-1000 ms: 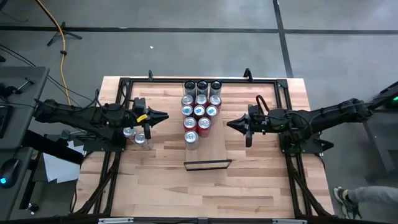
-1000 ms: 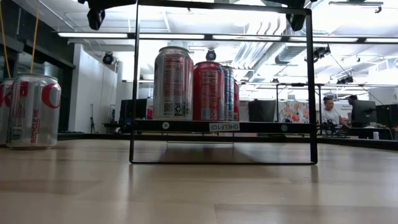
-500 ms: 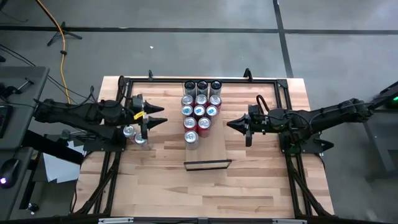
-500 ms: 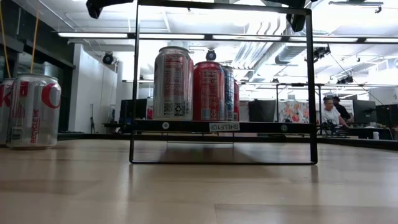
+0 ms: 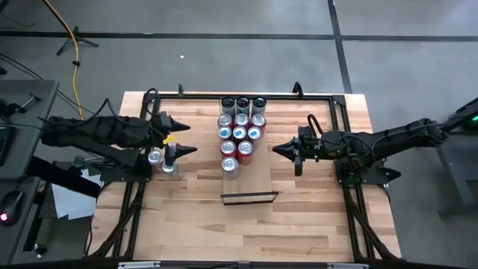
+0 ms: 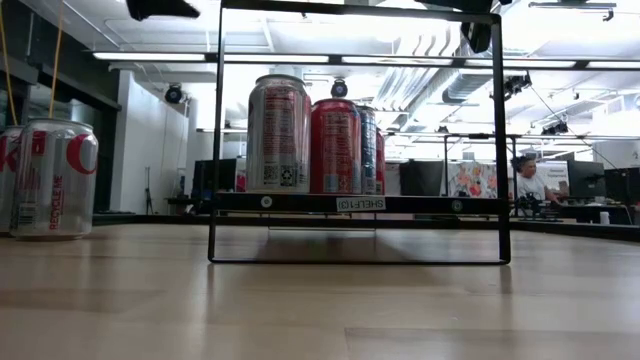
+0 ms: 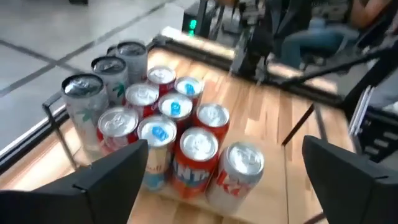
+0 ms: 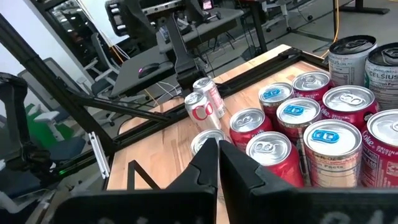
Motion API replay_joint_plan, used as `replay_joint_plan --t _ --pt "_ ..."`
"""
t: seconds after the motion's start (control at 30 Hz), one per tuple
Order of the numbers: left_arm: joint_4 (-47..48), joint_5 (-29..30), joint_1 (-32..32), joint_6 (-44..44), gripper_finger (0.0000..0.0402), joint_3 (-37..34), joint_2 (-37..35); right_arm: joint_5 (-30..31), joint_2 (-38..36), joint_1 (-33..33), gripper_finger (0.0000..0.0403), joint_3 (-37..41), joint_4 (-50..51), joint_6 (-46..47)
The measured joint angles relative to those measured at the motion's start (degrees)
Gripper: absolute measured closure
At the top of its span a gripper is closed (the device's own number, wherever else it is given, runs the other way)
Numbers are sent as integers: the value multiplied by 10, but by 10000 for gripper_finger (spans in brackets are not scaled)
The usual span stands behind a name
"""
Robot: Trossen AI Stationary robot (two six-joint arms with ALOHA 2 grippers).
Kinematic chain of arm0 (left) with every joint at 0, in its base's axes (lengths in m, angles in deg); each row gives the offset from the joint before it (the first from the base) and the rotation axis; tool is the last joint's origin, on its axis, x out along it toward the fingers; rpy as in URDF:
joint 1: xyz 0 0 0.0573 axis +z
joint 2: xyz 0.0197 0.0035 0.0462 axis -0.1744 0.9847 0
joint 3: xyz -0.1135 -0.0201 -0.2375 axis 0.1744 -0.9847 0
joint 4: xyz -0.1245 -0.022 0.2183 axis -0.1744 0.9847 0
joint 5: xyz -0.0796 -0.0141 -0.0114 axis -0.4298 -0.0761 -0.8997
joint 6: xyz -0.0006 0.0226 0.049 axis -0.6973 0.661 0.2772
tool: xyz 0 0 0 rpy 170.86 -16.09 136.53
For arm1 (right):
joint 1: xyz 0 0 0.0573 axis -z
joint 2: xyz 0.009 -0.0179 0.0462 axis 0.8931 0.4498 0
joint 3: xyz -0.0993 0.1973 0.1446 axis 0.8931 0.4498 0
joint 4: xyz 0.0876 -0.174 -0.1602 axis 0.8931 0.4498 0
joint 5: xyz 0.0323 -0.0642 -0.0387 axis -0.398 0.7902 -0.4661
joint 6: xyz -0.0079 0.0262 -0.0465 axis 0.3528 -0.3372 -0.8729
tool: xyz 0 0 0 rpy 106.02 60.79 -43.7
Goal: Place canned beverage on shelf
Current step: Put the right red/silver soda can on the shelf aligned with the other red/silver soda cans
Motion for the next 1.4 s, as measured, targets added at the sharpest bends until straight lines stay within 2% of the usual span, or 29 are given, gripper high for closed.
replay_joint_plan --t 0.1,0.23,0.4,0.53,0.87,1.0,1.4 --pt "103 -11 0 -33 26 41 31 0 0 0 402 0 2 10" --pt "264 -55 0 -116 25 86 96 0 0 0 402 0 19 14" --pt "435 -130 0 -203 25 92 175 0 0 0 402 0 27 14" --pt "523 -146 -1 -203 25 92 223 11 0 0 402 0 29 14" --pt "506 -148 -1 -22 25 90 267 22 0 0 402 0 31 13" --pt "500 -159 -1 29 25 57 261 22 0 0 402 0 33 14" --pt "427 -156 -1 87 25 -23 256 23 0 0 402 0 38 26"
